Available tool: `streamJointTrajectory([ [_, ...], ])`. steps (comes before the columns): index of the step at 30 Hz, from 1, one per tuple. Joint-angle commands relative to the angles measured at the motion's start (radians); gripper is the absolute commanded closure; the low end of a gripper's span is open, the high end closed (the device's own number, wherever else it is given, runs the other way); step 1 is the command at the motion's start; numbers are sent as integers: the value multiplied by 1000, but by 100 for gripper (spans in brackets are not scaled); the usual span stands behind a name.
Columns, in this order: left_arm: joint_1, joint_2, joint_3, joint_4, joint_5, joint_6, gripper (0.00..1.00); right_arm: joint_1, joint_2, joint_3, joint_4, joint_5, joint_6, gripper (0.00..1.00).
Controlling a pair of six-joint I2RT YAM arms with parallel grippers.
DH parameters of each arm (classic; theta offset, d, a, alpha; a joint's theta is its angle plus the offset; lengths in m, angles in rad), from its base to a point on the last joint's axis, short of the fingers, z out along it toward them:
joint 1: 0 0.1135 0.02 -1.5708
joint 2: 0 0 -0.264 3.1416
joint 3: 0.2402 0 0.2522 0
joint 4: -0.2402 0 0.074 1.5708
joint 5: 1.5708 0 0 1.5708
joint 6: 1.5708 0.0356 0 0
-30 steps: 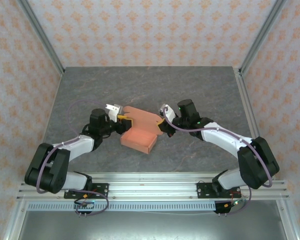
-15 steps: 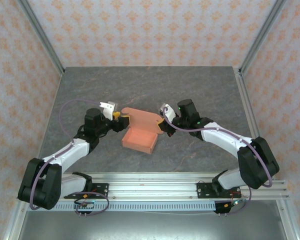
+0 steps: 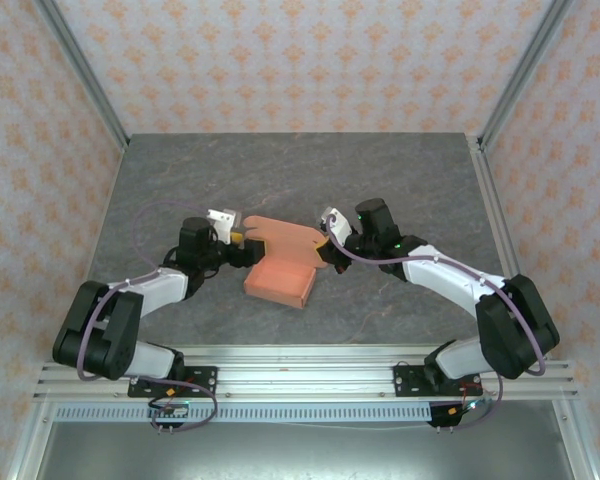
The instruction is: Fold the paper box
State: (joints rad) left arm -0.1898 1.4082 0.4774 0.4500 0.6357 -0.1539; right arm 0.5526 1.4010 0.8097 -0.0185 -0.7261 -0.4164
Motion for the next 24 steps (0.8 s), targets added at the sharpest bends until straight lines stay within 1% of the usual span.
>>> streamJointTrajectory([
  [1, 1, 32, 36, 70, 49, -8, 16, -3, -19, -8, 16, -3, -10, 100],
  [2, -2, 34, 39, 73, 51, -10, 20, -4, -19, -9, 16, 1, -10, 100],
  [3, -5, 33, 41, 66, 50, -7, 26, -2, -17, -9, 17, 7, -6, 100],
  [6, -30, 7, 36, 32, 0, 15, 49, -4, -13, -13, 22, 38, 3, 100],
  [7, -41, -7, 31, 24, -27, 19, 59, -3, -14, -16, 26, 50, 9, 100],
  [8, -53, -20, 25, 19, -54, 21, 65, -3, -16, -18, 26, 62, 12, 100],
  [11, -88, -47, 4, 42, -128, 18, 73, -3, -26, -35, 46, 92, 27, 100],
  [14, -119, -42, 3, 60, -180, 17, 78, -3, -39, -54, 71, 109, 42, 100],
  [20, -153, 2, 14, 122, -214, 5, 80, 4, -51, -70, 80, 157, 52, 100],
  [22, -165, 14, 23, 129, -232, 4, 83, 17, -56, -76, 86, 189, 59, 100],
  [24, -183, 18, 26, 138, -271, -1, 89, 41, -59, -89, 102, 237, 65, 100],
])
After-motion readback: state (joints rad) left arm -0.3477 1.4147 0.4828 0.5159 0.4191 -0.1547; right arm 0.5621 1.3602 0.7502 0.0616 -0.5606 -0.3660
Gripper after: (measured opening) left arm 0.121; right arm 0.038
